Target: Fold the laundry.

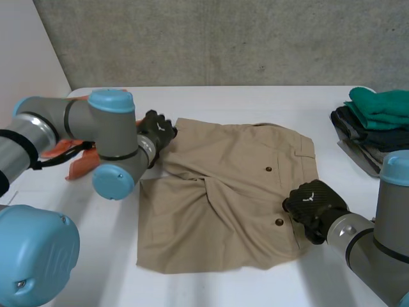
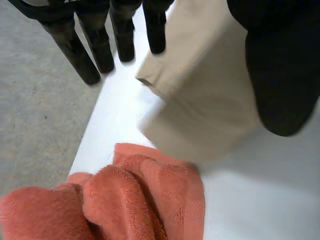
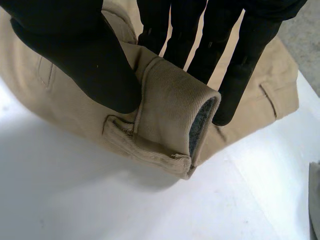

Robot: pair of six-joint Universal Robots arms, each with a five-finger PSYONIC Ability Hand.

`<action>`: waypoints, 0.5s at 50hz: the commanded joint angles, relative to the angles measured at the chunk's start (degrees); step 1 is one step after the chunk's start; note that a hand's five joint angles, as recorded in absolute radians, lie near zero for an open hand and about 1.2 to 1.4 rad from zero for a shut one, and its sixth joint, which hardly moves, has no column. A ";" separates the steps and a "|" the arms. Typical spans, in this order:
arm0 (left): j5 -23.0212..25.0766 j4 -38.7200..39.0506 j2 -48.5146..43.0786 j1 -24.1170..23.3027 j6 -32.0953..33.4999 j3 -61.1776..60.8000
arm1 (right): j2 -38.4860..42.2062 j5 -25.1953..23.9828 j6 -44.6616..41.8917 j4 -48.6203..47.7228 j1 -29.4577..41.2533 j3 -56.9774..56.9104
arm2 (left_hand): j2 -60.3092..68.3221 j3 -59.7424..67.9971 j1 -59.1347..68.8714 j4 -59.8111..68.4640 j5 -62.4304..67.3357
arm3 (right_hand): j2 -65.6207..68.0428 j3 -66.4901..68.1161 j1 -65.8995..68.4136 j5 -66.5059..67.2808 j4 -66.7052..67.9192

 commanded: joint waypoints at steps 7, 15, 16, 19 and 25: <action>-4.74 -1.78 22.15 1.14 -17.53 -14.10 | 2.41 -1.80 10.23 -0.32 -0.20 -9.25 | -4.32 -5.17 -2.68 -4.47 -4.77 | 12.55 11.85 15.01 12.79 11.40; 1.67 -1.78 37.10 0.01 -22.28 -38.70 | 10.58 0.12 27.62 2.91 -3.19 -19.97 | 6.91 6.06 8.55 6.76 6.46 | 12.55 11.85 15.01 12.79 11.40; 2.29 -1.78 38.08 -0.35 -22.46 -41.09 | 11.20 0.65 28.61 3.54 -3.28 -20.68 | 9.46 8.61 11.11 9.31 9.01 | 12.55 11.85 15.01 12.79 11.40; 3.96 -1.34 40.98 -2.10 -23.08 -50.13 | 12.87 3.11 31.85 5.38 -3.98 -23.14 | 12.17 11.32 13.81 12.02 11.72 | 12.55 11.85 15.01 12.79 11.40; 3.97 0.76 42.05 -5.01 -24.48 -59.92 | 14.46 6.28 35.29 5.57 -5.04 -25.44 | 11.68 10.83 13.32 11.53 11.23 | 12.55 11.85 15.01 12.79 11.40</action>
